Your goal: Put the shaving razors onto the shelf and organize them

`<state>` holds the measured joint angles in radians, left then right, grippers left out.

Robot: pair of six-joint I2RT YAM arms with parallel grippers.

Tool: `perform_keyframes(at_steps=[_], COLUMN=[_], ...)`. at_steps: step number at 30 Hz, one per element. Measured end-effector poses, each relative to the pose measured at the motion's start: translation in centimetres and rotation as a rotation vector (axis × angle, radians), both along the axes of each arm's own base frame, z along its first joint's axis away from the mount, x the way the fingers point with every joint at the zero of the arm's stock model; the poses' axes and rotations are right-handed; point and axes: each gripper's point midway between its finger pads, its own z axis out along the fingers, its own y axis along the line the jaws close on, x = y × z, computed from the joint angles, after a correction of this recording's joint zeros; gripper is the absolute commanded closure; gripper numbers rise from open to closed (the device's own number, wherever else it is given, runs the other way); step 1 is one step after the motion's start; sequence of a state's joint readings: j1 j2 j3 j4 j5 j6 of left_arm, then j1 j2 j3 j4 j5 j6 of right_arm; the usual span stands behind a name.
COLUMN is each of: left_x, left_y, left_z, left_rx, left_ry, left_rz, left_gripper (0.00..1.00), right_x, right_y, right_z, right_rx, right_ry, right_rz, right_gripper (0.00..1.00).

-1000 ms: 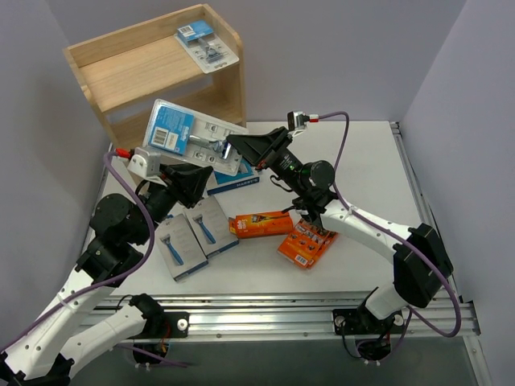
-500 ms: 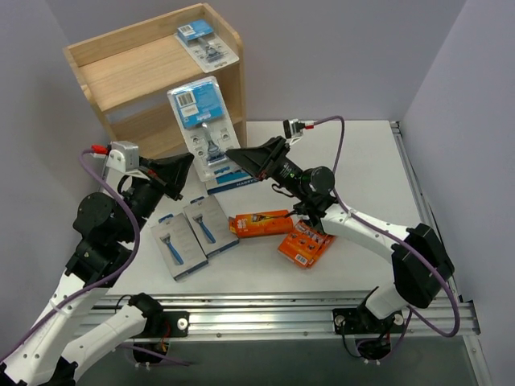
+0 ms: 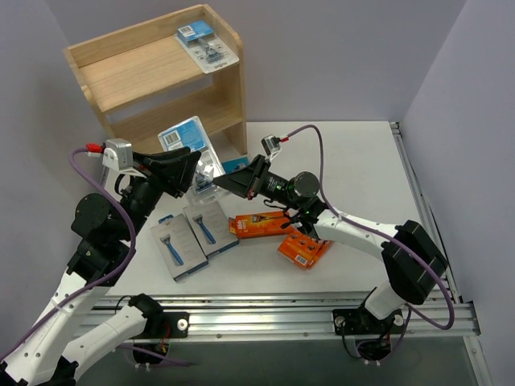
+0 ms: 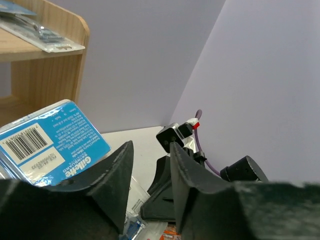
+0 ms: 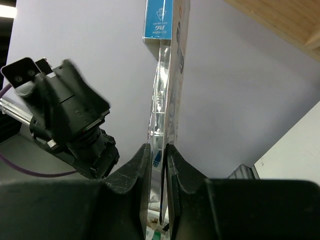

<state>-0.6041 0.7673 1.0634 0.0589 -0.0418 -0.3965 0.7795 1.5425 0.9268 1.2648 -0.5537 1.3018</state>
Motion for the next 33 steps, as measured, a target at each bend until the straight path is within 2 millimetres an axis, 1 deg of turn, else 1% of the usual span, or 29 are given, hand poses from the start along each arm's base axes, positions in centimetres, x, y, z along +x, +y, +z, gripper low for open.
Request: perform_keyframes(at_steps=[1,4,7,10,13,15,17,22,27,29,33], left_x=[0.1,-0.2,-1.0,-1.8,-2.5,-2.8,-2.7,-1.9,-1.3,-1.1,-0.5], left_y=[0.1,0.6,1.3,2.0,2.2,2.1,2.1,1.4,0.4,0.1,-0.3], left_z=[-0.1,-0.3,-0.4,-0.3,-0.1,-1.0,-2.3,-5.6,-8.3,-9.0,-8.8], left_rx=[0.007,0.017,0.022,0.025,0.017,0.020,0.031,0.079,0.100,0.105,0.087], left_ry=[0.003,0.006,0.013,0.046,0.081,0.122,0.179,0.297,0.360,0.373,0.377], left_rz=[0.006,0.021,0.030,0.033,0.018,0.004,0.002,0.003,-0.020,-0.025,-0.033], left_gripper=[0.47,0.37,0.31,0.30,0.30,0.31,0.32,0.32,0.30,0.30,0.29], right_x=[0.0,0.2,0.6,1.2,1.7,1.9,2.0,2.2,2.5,2.6,2.8], right_y=[0.0,-0.1,-0.1,-0.2,-0.3,-0.5,-0.7,-1.4,-2.1,-2.4,-3.0], right_z=[-0.2,-0.6,-0.9,-0.8,-0.7,-0.5,-0.1,2.0,3.9,4.5,5.3], right_rx=[-0.003,-0.008,-0.010,-0.002,-0.001,0.002,0.006,0.045,0.088,0.102,0.129], right_ry=[0.003,0.012,0.024,0.026,0.018,0.006,-0.006,-0.038,-0.047,-0.048,-0.037], right_rz=[-0.001,-0.011,-0.035,-0.068,-0.100,-0.120,-0.138,-0.180,-0.223,-0.239,-0.265], right_gripper=[1.00,1.00,1.00,1.00,1.00,1.00,1.00,1.00,1.00,1.00,1.00])
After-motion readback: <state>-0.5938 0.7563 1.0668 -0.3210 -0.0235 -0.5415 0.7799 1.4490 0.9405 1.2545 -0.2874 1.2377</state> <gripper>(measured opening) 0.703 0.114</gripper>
